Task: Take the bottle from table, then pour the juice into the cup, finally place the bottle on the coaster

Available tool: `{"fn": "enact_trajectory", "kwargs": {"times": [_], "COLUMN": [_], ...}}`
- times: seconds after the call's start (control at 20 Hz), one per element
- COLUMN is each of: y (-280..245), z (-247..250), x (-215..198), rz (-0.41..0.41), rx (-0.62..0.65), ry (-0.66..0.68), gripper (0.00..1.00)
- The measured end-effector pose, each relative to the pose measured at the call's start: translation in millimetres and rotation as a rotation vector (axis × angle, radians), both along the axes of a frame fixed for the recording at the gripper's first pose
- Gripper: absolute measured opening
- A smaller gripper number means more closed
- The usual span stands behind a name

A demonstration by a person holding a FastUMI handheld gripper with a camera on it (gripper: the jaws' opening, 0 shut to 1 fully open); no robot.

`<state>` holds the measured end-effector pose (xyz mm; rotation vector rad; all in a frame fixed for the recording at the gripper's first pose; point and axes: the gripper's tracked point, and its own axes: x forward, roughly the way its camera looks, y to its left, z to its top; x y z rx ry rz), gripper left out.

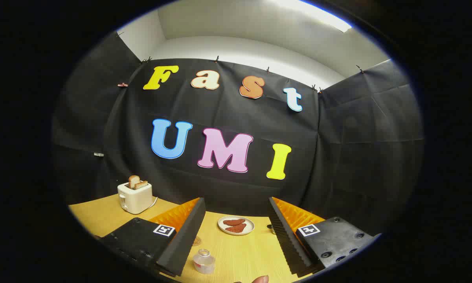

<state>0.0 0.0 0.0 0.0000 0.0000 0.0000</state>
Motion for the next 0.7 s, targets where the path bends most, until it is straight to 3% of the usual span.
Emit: {"fn": "enact_trajectory", "kwargs": {"times": [0.7], "y": [12], "z": [0], "x": [-9], "rz": [0.020], "rx": [0.008], "ry": [-0.017], "gripper": [0.97]}}
